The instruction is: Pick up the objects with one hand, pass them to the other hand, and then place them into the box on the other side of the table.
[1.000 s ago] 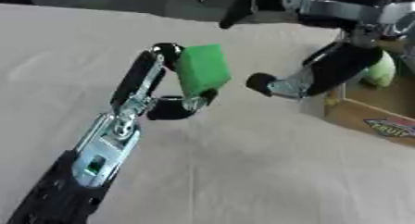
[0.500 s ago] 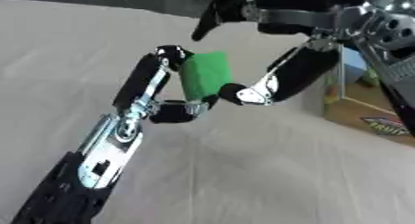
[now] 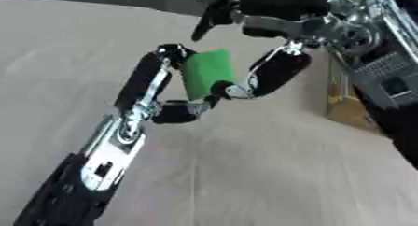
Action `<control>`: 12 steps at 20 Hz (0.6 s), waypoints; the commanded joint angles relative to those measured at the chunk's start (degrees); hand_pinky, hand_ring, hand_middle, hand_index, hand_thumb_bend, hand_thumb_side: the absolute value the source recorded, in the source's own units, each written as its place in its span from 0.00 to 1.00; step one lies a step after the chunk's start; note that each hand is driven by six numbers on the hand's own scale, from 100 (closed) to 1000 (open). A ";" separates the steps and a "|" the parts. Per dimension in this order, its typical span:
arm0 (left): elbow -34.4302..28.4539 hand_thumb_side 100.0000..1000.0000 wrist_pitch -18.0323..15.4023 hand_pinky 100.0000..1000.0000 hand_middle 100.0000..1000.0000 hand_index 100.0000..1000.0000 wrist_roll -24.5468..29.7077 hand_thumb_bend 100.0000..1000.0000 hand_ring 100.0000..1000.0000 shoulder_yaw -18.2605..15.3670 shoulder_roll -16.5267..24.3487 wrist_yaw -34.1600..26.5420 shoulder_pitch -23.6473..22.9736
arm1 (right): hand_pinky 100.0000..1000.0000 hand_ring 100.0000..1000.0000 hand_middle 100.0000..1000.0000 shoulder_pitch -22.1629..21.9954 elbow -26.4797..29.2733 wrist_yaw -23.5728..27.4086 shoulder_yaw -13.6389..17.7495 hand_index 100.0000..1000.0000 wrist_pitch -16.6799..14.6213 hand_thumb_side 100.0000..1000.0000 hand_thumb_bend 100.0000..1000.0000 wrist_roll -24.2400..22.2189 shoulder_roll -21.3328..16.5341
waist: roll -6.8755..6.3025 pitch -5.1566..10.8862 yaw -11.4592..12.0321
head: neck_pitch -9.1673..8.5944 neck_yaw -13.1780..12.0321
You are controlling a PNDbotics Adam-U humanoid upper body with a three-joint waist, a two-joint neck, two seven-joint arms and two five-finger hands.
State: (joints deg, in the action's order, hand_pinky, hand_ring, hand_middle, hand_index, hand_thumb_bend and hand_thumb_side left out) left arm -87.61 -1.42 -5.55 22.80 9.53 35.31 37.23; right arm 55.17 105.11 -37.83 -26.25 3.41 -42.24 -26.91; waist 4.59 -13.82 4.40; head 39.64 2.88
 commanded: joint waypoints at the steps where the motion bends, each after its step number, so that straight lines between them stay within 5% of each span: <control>1: -1.62 0.12 0.15 0.58 0.46 0.45 -0.71 0.00 0.56 -0.33 -0.01 -0.06 0.47 | 0.86 0.89 0.77 0.42 -0.55 -1.59 0.22 0.84 -0.18 0.34 0.32 1.12 -0.24 | -0.32 1.33 0.05 | -0.05 0.12; 12: -1.09 0.20 3.22 0.57 0.45 0.45 -3.02 0.00 0.55 -1.60 -0.72 -4.33 0.07 | 0.87 0.91 0.78 -0.22 -1.16 -1.24 0.78 0.87 -0.56 0.32 0.38 0.79 -0.13 | -0.38 1.17 0.00 | -0.20 -0.11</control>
State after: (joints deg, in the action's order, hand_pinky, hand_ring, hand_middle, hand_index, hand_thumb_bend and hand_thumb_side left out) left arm -87.92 1.43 -8.32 21.76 8.99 31.51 36.70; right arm 54.35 103.76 -39.11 -26.50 2.98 -41.40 -26.44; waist 4.53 -13.82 4.40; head 39.64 2.86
